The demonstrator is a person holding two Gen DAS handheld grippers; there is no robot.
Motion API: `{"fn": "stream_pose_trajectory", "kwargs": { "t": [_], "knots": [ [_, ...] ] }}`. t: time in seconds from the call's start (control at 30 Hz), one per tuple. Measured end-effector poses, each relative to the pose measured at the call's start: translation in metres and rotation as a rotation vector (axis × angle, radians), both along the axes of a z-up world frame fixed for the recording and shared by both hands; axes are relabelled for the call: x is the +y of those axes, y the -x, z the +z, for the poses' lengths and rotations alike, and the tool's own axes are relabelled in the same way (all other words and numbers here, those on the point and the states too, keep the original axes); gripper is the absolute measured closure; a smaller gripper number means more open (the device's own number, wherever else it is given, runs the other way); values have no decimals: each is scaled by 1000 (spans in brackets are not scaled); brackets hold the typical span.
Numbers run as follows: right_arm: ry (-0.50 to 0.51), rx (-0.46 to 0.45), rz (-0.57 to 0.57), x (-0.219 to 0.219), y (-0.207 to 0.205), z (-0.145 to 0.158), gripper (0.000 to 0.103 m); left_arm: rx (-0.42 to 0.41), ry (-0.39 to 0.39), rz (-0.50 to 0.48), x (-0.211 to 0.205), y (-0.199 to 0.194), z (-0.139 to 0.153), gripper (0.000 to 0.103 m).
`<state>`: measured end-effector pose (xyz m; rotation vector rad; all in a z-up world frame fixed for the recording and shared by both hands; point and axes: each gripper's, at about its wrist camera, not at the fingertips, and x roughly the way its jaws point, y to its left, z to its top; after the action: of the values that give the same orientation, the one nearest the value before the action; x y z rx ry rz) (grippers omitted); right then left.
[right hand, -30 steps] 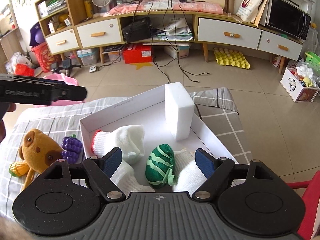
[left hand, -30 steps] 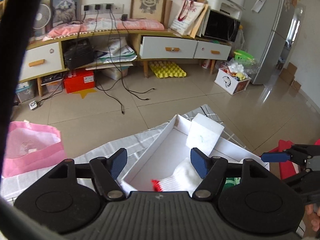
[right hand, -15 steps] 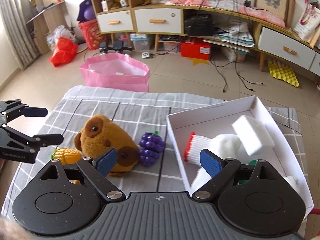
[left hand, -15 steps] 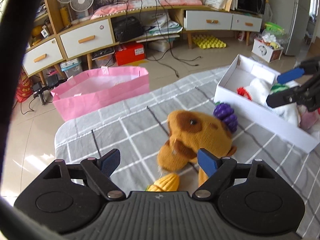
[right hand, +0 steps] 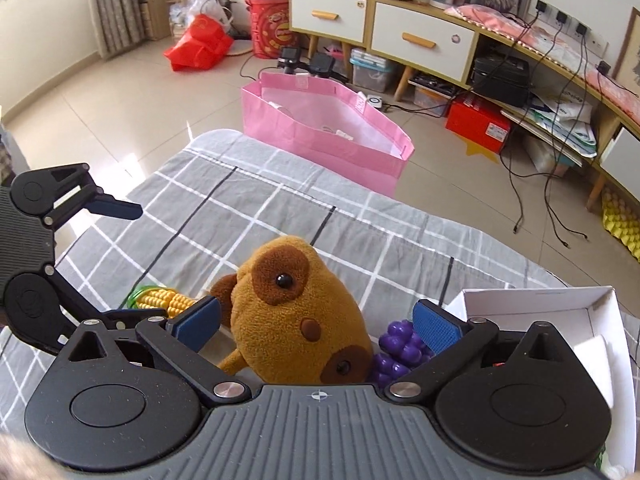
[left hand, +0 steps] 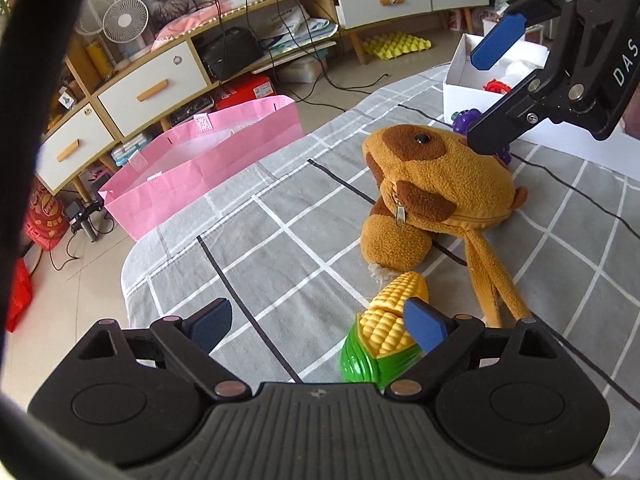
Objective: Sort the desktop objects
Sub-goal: 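Move left tool to the yellow corn toy while right tool approaches the brown plush dog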
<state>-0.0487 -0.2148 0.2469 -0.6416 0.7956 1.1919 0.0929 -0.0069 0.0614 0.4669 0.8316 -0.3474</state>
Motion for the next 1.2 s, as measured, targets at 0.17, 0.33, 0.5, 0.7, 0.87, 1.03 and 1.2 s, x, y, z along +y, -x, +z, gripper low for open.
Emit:
{"fn": "stream_pose_trajectory", "kwargs": {
  "t": [0.17,0.33,0.5,0.7,0.87,1.03,1.2],
  "knots": [
    [3,-27,67,5,-2,-6,1,-3,28,-16,8,10,-2,10],
    [-5,1,149,9,-4,-13,1,42,70,-61,11,8,-8,9],
    [-6,3,219,14,-1,-21,1,88,57,-110,2,2,-22,9],
    [20,-24,268,22,3,-38,1,151,53,-135,-6,-5,-38,9],
    [51,-46,284,27,3,-54,1,193,134,-111,4,-13,-42,7],
    [62,-37,276,32,-1,-63,1,218,187,-94,10,-16,-44,5],
    [85,-33,265,35,-2,-68,1,225,176,-98,6,-14,-40,12]
  ]
}}
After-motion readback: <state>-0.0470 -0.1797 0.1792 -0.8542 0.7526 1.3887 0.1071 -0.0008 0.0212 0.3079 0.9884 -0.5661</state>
